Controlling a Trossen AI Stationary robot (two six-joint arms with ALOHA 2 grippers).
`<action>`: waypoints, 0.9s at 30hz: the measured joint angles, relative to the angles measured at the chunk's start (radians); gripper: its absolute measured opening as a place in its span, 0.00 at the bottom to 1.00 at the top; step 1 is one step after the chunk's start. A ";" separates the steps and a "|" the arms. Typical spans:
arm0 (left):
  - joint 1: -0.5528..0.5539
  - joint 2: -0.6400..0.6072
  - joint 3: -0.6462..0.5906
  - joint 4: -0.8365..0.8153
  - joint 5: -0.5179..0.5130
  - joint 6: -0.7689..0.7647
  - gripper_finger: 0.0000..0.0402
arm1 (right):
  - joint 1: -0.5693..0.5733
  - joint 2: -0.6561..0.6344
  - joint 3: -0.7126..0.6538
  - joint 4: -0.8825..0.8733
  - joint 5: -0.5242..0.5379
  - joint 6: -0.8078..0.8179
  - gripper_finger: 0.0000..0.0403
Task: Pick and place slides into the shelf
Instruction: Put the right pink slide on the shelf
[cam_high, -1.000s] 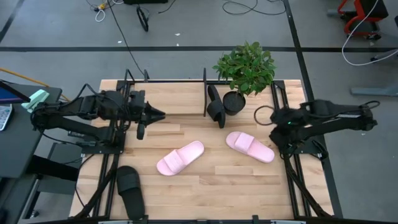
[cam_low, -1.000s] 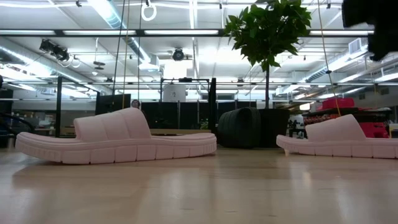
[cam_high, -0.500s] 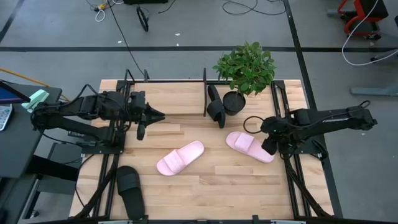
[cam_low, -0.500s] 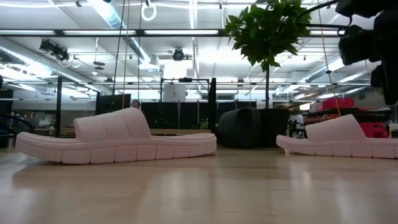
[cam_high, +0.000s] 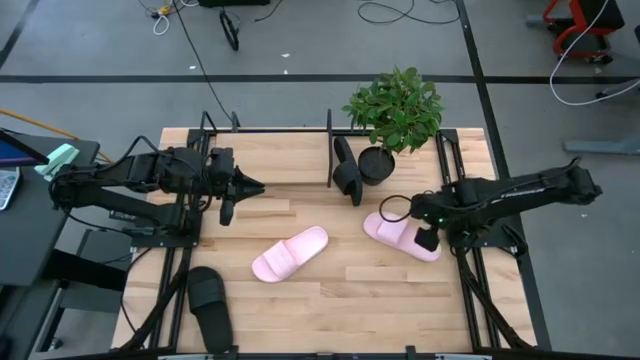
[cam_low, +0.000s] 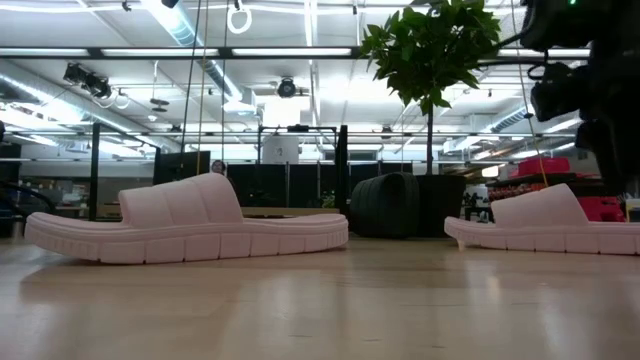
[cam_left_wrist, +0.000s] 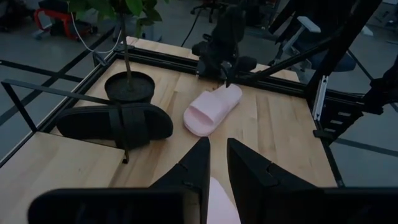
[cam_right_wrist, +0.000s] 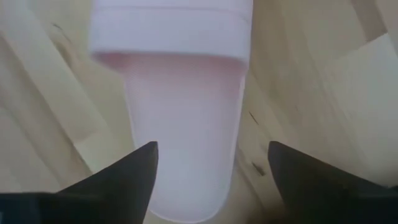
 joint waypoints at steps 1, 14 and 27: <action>0.000 0.000 0.000 0.000 0.000 0.000 0.15 | 0.000 0.016 0.000 0.001 0.000 0.000 0.78; 0.000 0.000 0.000 -0.025 0.000 -0.020 0.15 | -0.029 0.235 0.000 0.011 -0.026 0.034 0.82; 0.000 0.000 0.000 -0.031 0.000 -0.020 0.14 | -0.071 0.302 0.000 0.090 -0.150 0.026 0.82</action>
